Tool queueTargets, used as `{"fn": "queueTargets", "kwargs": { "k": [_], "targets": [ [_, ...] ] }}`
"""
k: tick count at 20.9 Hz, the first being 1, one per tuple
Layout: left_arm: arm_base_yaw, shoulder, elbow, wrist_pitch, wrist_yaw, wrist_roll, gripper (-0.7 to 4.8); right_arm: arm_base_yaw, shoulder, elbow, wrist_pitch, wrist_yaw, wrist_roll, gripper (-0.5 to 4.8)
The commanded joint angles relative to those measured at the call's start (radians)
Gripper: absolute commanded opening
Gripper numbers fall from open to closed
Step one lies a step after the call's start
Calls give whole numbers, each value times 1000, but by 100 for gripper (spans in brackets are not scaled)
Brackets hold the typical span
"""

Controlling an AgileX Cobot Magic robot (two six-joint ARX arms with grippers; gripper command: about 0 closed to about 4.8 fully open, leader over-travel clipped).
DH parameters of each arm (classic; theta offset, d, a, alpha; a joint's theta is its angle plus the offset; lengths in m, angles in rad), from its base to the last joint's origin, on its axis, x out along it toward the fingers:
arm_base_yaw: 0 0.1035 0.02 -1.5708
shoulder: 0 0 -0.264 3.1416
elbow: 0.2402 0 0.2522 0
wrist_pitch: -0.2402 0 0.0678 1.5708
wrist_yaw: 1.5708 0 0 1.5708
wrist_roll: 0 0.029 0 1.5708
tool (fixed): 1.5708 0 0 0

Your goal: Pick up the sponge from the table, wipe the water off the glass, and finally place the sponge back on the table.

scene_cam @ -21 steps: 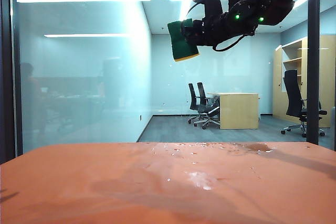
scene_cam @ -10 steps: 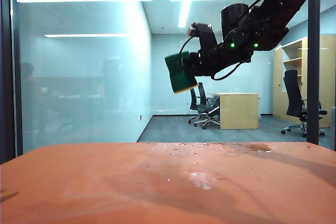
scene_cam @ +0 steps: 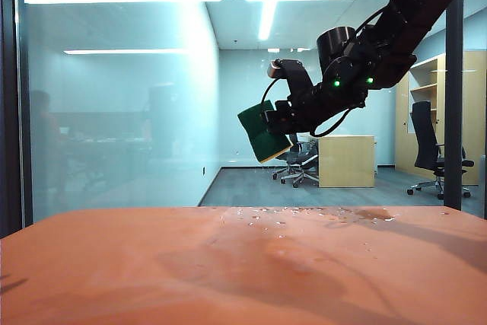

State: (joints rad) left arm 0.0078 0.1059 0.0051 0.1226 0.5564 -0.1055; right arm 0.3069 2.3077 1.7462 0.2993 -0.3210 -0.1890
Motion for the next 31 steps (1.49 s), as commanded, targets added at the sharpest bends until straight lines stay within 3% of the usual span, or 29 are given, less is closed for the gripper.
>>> {"fn": "queueTargets", "kwargs": {
  "k": [1, 6, 16, 23, 31],
  "targets": [
    [0, 0, 3, 14, -3, 2, 129, -7, -20, 5, 67, 5, -2, -9],
    [0, 0, 3, 14, -17, 2, 129, -14, -60, 78, 44, 5, -2, -9],
    [0, 0, 3, 36, -42, 2, 128, -21, -67, 379, -163, 3, -3, -9],
    [0, 0, 3, 36, -60, 4, 128, -19, -49, 373, -254, 2, -10, -9],
    [0, 0, 3, 36, -59, 4, 128, 0, -27, 180, -192, 4, -26, -9]
  ]
}}
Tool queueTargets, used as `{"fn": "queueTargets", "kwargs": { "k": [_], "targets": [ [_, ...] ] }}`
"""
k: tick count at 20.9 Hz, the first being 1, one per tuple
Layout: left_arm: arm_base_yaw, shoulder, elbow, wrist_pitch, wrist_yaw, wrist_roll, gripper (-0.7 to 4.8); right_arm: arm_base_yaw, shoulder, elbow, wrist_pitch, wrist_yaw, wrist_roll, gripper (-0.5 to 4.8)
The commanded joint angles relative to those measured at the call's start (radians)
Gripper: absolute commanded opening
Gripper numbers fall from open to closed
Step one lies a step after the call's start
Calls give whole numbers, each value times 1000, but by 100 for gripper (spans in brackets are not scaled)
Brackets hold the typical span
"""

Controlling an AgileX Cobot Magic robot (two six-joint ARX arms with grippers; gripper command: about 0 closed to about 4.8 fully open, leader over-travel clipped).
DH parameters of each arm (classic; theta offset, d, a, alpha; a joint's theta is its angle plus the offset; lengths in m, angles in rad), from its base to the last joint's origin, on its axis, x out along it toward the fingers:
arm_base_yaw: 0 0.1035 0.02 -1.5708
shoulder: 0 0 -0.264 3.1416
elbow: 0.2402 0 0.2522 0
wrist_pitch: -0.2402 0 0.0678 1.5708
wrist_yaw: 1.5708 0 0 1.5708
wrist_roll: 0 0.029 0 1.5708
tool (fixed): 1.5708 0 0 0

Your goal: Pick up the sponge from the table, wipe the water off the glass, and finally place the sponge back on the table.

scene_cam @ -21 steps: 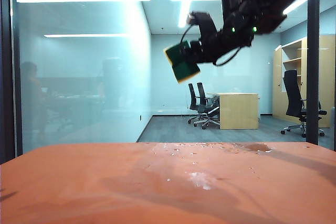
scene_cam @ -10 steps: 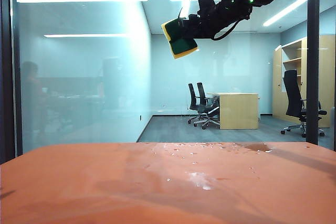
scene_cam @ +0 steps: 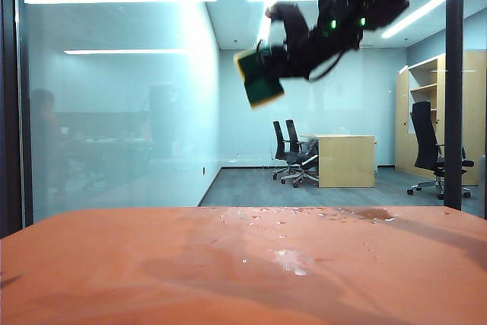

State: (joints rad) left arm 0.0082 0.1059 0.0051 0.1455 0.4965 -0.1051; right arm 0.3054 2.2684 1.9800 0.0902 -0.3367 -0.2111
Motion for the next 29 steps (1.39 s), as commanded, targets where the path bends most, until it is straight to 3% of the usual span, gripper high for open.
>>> {"fn": "queueTargets", "kwargs": {
  "k": [1, 12, 29],
  "targets": [
    [0, 0, 3, 13, 1, 4, 128, 2, 17, -67, 23, 20, -3, -9],
    [0, 0, 3, 13, 1, 4, 128, 3, 94, -91, 62, 47, -7, -9],
    [0, 0, 4, 21, 0, 3, 128, 3, -144, -30, 58, 53, -6, -9]
  ]
}}
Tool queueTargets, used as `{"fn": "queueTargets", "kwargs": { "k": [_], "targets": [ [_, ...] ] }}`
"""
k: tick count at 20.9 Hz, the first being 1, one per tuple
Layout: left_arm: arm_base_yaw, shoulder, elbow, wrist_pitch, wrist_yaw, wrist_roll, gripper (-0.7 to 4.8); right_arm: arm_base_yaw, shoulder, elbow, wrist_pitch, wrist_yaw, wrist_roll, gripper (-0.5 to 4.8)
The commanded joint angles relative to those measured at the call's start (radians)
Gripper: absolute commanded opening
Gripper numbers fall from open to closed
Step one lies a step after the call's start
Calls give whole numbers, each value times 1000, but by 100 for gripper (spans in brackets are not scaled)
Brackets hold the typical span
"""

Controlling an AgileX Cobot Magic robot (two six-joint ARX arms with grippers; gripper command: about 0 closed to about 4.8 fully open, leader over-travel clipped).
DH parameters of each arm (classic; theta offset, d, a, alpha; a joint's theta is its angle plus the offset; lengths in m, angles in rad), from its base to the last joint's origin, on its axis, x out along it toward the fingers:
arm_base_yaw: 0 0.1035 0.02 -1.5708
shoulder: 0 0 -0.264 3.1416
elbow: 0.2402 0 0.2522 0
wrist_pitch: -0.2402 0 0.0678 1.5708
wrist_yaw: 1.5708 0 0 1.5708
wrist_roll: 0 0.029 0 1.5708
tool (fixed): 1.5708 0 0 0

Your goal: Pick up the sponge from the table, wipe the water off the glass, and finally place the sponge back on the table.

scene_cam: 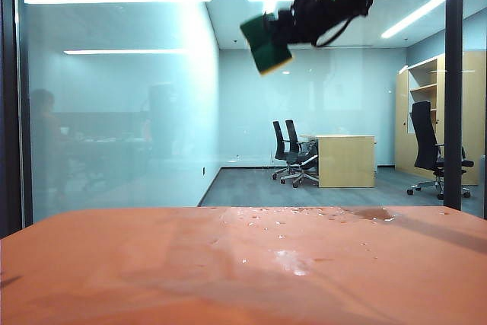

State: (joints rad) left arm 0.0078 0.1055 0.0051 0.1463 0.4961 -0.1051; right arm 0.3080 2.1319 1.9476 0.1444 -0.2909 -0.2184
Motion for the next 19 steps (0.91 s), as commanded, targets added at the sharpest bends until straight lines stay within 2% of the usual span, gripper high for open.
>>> {"fn": "queueTargets", "kwargs": {
  "k": [1, 9, 19],
  "targets": [
    [0, 0, 4, 21, 1, 3, 128, 0, -8, 3, -6, 8, 2, -9],
    [0, 0, 4, 21, 1, 3, 128, 1, -29, 0, -164, 8, 1, -9],
    [1, 0, 5, 21, 0, 3, 128, -40, -105, -25, -222, 49, 2, -9]
  ]
}}
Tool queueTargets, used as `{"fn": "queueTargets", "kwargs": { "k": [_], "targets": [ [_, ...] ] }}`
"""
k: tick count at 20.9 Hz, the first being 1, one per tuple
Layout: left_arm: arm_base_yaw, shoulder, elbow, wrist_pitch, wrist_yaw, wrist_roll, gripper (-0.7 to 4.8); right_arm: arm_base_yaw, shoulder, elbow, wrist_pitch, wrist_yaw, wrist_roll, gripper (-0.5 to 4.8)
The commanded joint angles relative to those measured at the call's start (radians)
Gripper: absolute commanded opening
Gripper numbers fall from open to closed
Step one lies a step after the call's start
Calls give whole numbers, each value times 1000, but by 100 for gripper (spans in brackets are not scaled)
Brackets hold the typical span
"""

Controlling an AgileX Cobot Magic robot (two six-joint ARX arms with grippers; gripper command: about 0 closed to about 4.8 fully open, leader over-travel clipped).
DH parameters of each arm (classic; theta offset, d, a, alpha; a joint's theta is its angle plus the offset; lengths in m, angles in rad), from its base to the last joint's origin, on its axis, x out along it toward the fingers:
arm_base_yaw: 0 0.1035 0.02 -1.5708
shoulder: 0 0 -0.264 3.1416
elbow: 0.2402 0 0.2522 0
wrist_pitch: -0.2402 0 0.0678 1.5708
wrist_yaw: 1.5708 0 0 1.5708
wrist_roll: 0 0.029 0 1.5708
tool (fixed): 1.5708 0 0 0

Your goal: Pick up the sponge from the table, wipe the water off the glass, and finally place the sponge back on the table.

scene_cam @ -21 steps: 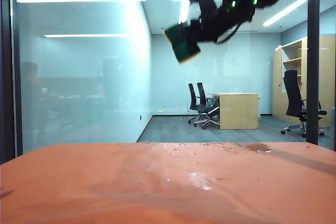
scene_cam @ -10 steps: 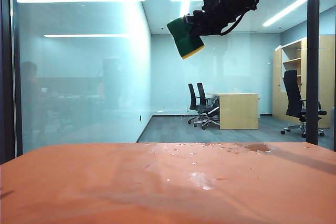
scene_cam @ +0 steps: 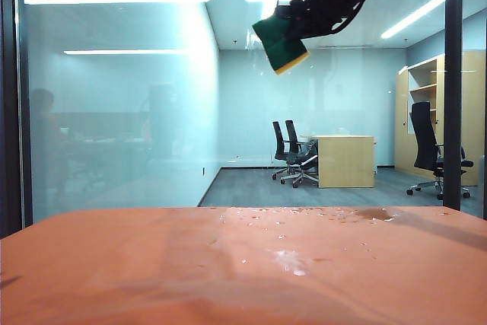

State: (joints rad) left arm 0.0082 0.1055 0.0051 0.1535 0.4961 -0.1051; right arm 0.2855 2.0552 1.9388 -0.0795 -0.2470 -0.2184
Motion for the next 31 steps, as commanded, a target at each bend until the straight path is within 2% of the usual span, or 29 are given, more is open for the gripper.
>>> {"fn": "queueTargets", "kwargs": {
  "k": [1, 8, 12, 15, 24, 31],
  "targets": [
    [0, 0, 5, 14, 0, 4, 128, -31, -55, -52, 5, 5, 1, -9],
    [0, 0, 5, 14, -3, 3, 128, -93, -220, -328, 79, 1, 16, -9],
    [0, 0, 5, 14, -3, 3, 128, -115, -360, -636, 298, 1, 150, -9],
    [0, 0, 5, 14, -3, 0, 128, -131, -424, -774, 352, 5, 242, -9],
    [0, 0, 5, 13, -2, 0, 128, -121, -477, -1016, 353, -163, 499, -9],
    [0, 0, 5, 13, 5, 0, 128, -34, -476, -1136, 328, -250, 595, -9]
  ]
}}
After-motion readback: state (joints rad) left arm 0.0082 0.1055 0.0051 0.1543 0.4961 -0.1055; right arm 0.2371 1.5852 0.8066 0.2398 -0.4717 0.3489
